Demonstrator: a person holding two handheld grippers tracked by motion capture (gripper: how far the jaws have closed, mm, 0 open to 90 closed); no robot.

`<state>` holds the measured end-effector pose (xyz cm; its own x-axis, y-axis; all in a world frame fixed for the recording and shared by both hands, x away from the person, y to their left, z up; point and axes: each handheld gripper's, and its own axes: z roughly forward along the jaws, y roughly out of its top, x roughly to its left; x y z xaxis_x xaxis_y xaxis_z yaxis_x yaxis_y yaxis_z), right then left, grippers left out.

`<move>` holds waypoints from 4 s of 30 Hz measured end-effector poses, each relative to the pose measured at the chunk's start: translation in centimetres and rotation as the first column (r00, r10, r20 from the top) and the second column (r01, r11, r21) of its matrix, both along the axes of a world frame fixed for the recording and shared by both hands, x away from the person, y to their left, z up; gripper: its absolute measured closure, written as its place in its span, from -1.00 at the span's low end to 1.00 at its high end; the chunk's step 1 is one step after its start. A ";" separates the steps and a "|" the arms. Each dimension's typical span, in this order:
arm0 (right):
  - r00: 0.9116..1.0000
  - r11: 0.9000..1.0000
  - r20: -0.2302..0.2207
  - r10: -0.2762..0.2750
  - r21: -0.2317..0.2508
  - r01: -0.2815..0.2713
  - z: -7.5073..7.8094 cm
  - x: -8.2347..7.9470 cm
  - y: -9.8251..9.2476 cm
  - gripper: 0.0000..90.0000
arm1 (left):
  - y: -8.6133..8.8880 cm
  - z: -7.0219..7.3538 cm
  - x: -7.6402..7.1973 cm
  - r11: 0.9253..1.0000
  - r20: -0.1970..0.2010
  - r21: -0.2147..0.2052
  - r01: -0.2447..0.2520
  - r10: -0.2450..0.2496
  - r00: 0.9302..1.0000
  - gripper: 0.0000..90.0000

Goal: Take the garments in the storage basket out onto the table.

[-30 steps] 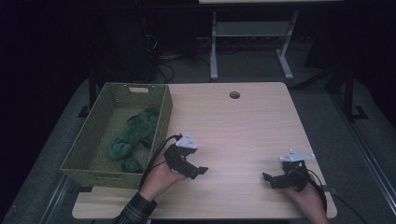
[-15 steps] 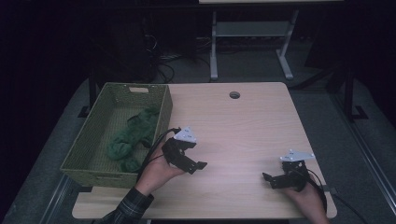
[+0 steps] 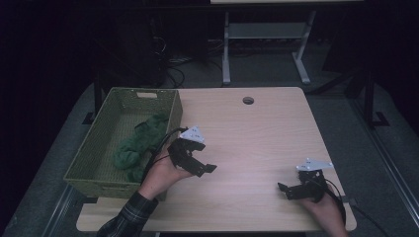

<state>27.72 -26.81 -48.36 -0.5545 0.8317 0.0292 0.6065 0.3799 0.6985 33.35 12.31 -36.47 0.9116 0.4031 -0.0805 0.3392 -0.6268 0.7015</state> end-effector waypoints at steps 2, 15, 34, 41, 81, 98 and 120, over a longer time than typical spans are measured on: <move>1.000 1.000 0.000 0.000 0.000 0.000 0.0 0.0 0.0 -1.00 | 0.1 0.2 0.2 1.000 0.001 0.004 -0.002 0.002 1.000 -0.69; 1.000 1.000 0.004 0.002 -0.001 -0.002 0.0 0.0 0.0 -1.00 | 1.0 1.5 1.5 1.000 0.005 0.013 0.018 -0.018 1.000 -0.68; 1.000 1.000 0.004 0.003 -0.001 -0.003 0.0 0.0 0.0 -1.00 | 4.4 2.5 3.0 0.997 0.041 0.036 -0.075 0.074 0.996 -0.66; 1.000 1.000 0.004 0.002 -0.001 -0.002 0.0 0.0 0.0 -1.00 | 5.9 2.4 3.7 0.992 0.036 0.031 -0.123 0.122 0.992 -0.66; 1.000 1.000 0.004 0.003 -0.001 -0.003 0.0 0.0 0.0 -1.00 | 14.6 1.8 5.1 0.931 0.076 0.069 -0.359 0.354 0.932 -0.41; 1.000 1.000 0.004 0.003 -0.001 -0.003 0.0 0.0 0.0 -1.00 | 18.5 -1.0 5.7 0.892 0.062 0.139 -0.431 0.427 0.902 -0.25; 1.000 1.000 0.003 0.003 -0.002 -0.003 0.0 0.0 0.0 -1.00 | 19.3 -4.4 6.8 0.853 0.002 0.278 -0.442 0.459 0.888 -0.09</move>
<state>27.75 -26.84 -48.37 -0.5570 0.8301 0.0261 0.6031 0.3827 0.6999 40.16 31.58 -40.88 0.6214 0.7826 0.0367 0.6665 -0.5527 0.5002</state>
